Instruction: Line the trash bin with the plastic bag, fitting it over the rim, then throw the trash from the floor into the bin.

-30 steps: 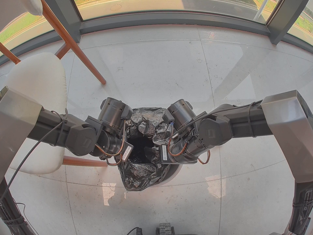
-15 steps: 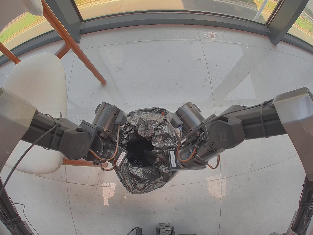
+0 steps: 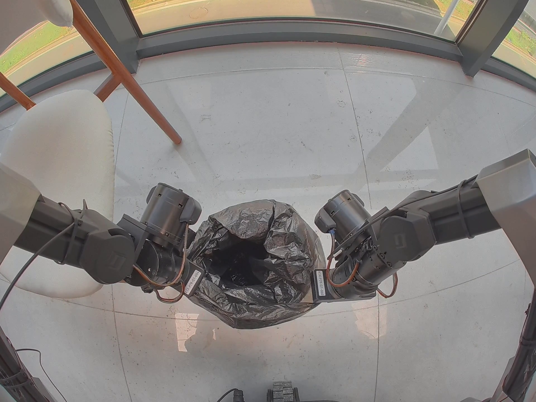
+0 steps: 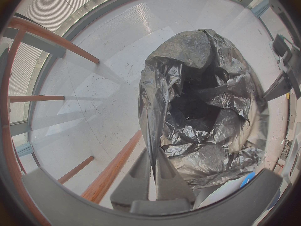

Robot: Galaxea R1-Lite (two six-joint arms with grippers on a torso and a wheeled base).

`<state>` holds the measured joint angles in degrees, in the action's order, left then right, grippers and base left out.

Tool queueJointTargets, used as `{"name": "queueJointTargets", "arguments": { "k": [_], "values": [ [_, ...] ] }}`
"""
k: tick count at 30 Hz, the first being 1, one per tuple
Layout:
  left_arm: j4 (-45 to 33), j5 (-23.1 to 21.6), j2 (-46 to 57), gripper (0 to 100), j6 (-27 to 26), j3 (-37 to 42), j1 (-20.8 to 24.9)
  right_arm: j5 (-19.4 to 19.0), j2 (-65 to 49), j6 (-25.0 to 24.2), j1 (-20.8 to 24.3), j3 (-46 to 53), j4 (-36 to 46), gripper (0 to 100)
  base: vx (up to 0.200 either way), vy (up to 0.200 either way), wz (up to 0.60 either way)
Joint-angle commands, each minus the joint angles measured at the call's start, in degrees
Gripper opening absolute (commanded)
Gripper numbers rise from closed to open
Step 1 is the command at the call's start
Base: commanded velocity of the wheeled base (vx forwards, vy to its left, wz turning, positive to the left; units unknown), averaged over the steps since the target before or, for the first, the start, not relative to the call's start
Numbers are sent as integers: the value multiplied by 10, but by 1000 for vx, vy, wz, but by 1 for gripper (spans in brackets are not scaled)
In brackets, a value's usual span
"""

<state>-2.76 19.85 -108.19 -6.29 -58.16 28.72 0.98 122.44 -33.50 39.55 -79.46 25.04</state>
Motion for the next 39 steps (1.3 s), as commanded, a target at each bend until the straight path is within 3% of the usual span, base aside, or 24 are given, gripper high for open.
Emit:
{"name": "queueJointTargets", "arguments": {
  "k": [1, 13, 14, 24, 30, 34, 39],
  "values": [
    [0, 1, 4, 0, -1, 6, 1, -2, -29, -5, 1, 4, 4, 100, 0, 0, 0],
    [12, -2, 14, 0, -15, 69, 7, -8, -103, -4, -18, 71, 0, 100, 0, 0, 0],
    [12, -3, 19, 100, -19, 77, 6, -8, -107, -4, -31, 71, -1, 100, 0, 0, 0],
    [67, -17, 23, 100, -18, 61, 6, -15, -118, 9, -126, 84, -70, 100, 0, 0, 0],
    [65, -18, 58, 100, -13, 17, 7, -16, -110, 102, -209, 120, -126, 100, 0, 0, 0],
    [63, -30, 90, 100, -13, 21, 10, -17, -95, 138, -236, 140, -176, 100, 0, 0, 0],
    [70, -53, 145, 100, 8, 50, 46, -16, -34, 197, -274, 164, -288, 100, 0, 0, 0]
  ]
}}
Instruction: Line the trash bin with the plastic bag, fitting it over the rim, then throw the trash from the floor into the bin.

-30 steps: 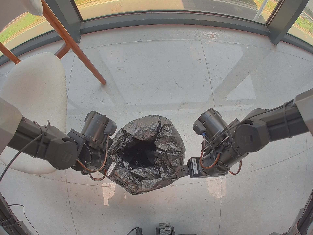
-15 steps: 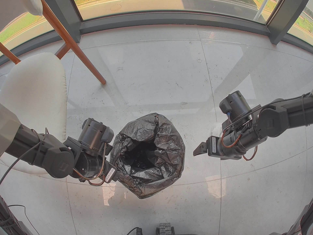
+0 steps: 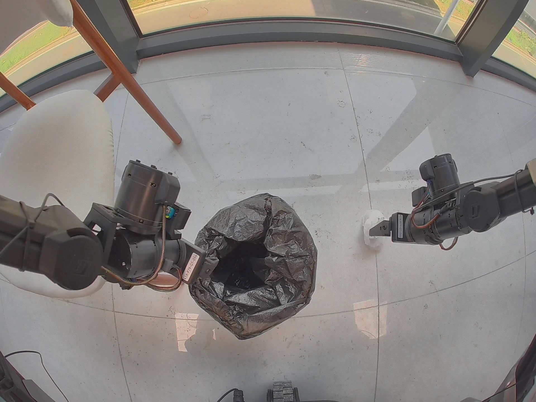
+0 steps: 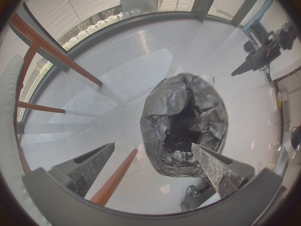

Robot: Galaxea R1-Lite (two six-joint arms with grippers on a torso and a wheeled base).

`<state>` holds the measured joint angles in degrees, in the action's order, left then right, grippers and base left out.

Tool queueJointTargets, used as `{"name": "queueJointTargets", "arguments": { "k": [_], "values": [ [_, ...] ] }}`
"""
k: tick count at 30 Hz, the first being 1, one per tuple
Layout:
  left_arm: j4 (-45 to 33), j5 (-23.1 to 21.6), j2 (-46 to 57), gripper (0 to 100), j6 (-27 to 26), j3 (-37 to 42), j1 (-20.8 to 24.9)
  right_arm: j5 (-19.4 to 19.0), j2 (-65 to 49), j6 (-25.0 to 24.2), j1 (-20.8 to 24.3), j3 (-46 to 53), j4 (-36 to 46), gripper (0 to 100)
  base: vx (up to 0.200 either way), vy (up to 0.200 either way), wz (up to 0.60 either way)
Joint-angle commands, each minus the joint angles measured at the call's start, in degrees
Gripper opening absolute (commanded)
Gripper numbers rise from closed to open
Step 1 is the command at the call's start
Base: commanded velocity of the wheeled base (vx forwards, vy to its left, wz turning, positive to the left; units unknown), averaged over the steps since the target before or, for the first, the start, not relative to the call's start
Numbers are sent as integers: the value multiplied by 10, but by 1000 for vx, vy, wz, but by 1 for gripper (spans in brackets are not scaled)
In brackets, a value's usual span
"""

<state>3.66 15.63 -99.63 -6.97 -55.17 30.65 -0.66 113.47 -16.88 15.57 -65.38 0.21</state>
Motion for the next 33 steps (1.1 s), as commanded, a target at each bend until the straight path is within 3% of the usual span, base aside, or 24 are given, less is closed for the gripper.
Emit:
{"name": "queueJointTargets", "arguments": {
  "k": [1, 8, 29, 30, 33],
  "values": [
    [6, -14, 66, 100, 24, 21, 34, 0, 69, 39, -38, 22, -55, 100, 0, 0, 0],
    [6, -40, 93, 100, 60, 12, 48, 0, 134, 46, -36, -6, -117, 100, 0, 0, 0],
    [6, -43, 127, 100, 59, -13, 47, 33, 353, 41, -54, -280, -105, 100, 0, 0, 0],
    [7, -43, 127, 100, 59, -13, 47, 36, 360, 41, -57, -288, -103, 0, 0, 0, 0],
    [26, -44, 129, 100, 60, -15, 46, 40, 373, 41, -60, -299, -102, 0, 0, 0, 0]
  ]
}}
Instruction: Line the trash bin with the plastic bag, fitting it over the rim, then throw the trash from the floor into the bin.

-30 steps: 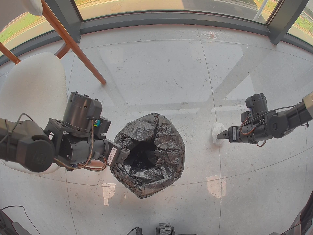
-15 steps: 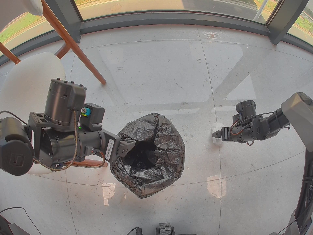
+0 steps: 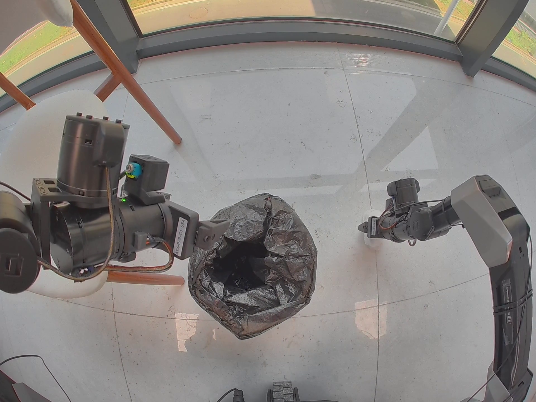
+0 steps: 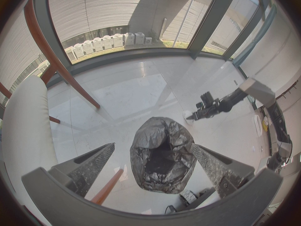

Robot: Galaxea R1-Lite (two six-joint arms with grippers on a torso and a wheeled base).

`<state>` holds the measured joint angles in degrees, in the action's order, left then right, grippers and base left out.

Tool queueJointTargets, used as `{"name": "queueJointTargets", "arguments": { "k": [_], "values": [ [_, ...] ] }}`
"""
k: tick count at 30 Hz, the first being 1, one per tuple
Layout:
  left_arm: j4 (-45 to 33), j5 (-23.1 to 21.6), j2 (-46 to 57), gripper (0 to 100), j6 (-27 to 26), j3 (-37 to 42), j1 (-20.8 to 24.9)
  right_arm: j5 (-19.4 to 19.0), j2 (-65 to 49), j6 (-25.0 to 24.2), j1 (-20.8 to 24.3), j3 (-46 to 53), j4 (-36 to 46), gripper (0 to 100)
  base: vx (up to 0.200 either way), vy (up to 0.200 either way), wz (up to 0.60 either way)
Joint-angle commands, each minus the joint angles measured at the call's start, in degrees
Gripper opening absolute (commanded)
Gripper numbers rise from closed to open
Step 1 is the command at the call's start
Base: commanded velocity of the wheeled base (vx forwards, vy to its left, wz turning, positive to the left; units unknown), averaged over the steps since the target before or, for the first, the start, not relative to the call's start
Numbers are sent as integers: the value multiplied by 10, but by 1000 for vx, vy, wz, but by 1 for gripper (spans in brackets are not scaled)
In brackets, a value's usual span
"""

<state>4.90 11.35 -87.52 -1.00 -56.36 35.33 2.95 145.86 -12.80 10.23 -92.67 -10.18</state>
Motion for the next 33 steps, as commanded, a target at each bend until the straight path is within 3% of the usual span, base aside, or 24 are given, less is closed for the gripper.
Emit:
{"name": "queueJointTargets", "arguments": {
  "k": [1, 4, 6, 14, 18, 23, 24, 25, 29, 33],
  "values": [
    [20, -5, 11, 100, 0, -1, -1, 4, 48, 1, -7, -26, 2, 0, 0, 0, 0],
    [27, -19, 16, 100, 0, 4, -3, 4, 46, 0, -7, -27, 0, 0, 0, 0, 0],
    [31, -34, 21, 100, -1, 5, -34, 4, 29, -3, -8, -22, 0, 0, 0, 0, 0],
    [49, -42, 53, 100, -1, 7, -39, -7, -130, -34, -5, 82, 1, 0, 0, 0, 0],
    [106, -114, 83, 100, -15, 49, -37, -42, -279, -57, 7, 199, 2, 0, 0, 0, 0],
    [141, -136, 98, 100, -27, 87, -37, -65, -394, -57, 48, 296, 2, 0, 0, 0, 0],
    [147, -143, 105, 100, -28, 99, -37, -80, -472, -57, 92, 364, 3, 0, 0, 0, 0],
    [147, -147, 105, 100, -29, 99, -37, -80, -490, -57, 104, 379, 10, 0, 0, 0, 0],
    [148, -153, 103, 100, -35, 84, -37, -82, -535, -60, 145, 403, 57, 0, 0, 0, 0],
    [148, -153, 100, 100, -37, 63, -37, -80, -550, -89, 220, 402, 70, 0, 0, 0, 0]
  ]
}}
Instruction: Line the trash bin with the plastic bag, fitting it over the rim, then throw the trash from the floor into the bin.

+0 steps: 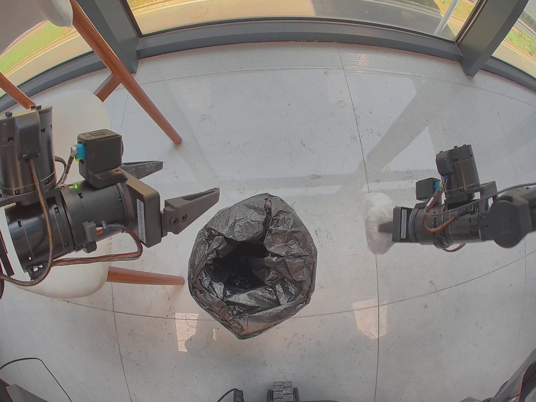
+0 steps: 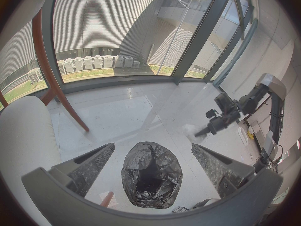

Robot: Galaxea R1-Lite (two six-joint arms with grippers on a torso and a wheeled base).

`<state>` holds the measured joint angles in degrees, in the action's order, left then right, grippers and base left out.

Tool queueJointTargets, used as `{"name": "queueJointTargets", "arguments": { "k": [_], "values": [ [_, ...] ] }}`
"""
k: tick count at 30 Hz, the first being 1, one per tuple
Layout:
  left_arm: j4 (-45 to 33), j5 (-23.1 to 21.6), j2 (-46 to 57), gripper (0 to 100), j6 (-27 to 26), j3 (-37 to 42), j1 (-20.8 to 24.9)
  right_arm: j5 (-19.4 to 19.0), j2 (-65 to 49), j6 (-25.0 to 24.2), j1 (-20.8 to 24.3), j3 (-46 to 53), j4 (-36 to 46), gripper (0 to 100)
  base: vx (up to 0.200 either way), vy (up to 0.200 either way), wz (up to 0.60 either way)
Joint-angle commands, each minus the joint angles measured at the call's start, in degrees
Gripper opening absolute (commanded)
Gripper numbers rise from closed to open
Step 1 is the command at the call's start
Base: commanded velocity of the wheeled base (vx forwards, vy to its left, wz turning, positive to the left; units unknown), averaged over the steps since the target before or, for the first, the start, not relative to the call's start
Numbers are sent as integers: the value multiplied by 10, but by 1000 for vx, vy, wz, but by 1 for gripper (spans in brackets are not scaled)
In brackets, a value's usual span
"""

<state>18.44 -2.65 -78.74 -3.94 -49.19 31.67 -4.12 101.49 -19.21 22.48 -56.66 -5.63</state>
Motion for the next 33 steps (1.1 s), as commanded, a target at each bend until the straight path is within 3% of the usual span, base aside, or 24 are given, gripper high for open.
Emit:
{"name": "queueJointTargets", "arguments": {
  "k": [1, 3, 13, 22, 31, 32, 33],
  "values": [
    [12, -13, 12, 100, -7, -12, 0, -6, -104, -33, 114, 40, 25, 0, 0, 0, 0],
    [12, -13, 11, 100, -7, -25, 0, -4, -94, -41, 149, 31, 25, 0, 0, 0, 0],
    [12, -13, 5, 100, -7, -51, -2, -4, 0, -42, 223, -58, 24, 0, 0, 0, 0],
    [13, -12, 5, 100, -9, -53, -2, -4, 63, -38, 250, -150, 26, 0, 0, 0, 0],
    [13, -11, 3, 100, -8, -61, -5, -6, 58, -38, 262, -145, 31, 0, 0, 0, 0],
    [13, -10, 3, 100, -8, -61, -6, -6, 57, -38, 264, -144, 31, 100, 0, 0, 0],
    [13, -10, 3, 100, -8, -62, -6, -6, 56, -38, 267, -143, 32, 100, 0, 0, 0]
  ]
}}
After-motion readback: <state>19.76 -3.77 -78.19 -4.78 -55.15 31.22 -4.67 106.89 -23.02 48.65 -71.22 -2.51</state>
